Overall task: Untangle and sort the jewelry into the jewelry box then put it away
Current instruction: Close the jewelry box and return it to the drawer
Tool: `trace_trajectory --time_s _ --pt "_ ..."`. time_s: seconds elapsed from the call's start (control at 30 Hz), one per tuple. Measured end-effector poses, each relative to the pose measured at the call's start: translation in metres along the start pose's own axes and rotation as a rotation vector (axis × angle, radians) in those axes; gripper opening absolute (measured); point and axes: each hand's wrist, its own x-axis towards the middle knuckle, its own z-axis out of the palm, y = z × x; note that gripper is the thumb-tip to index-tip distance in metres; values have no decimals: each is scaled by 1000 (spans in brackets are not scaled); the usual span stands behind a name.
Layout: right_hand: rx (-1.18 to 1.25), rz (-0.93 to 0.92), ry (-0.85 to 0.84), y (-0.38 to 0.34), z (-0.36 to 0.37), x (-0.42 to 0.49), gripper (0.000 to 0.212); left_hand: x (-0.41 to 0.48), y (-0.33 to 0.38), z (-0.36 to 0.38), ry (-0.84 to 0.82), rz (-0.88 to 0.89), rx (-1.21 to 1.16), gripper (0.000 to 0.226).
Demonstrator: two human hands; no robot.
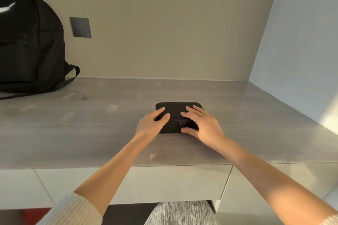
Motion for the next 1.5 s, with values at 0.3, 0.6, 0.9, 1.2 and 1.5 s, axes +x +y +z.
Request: trace_trajectory --time_s 0.3,0.6,0.9,1.2,1.5 --pt "-100 -125 27 2 -4 -1 65 4 -12 -4 -38 478 541 61" --pt "-280 -526 343 -2 5 -10 19 11 -18 2 33 633 610 56" --pt "340 60 136 -13 -13 -6 15 29 -9 -21 -164 880 981 72" --pt "509 226 158 -13 -32 33 19 56 12 -19 -123 989 1166 50" --pt "482 198 133 2 -41 76 14 79 28 -23 -93 757 905 58"
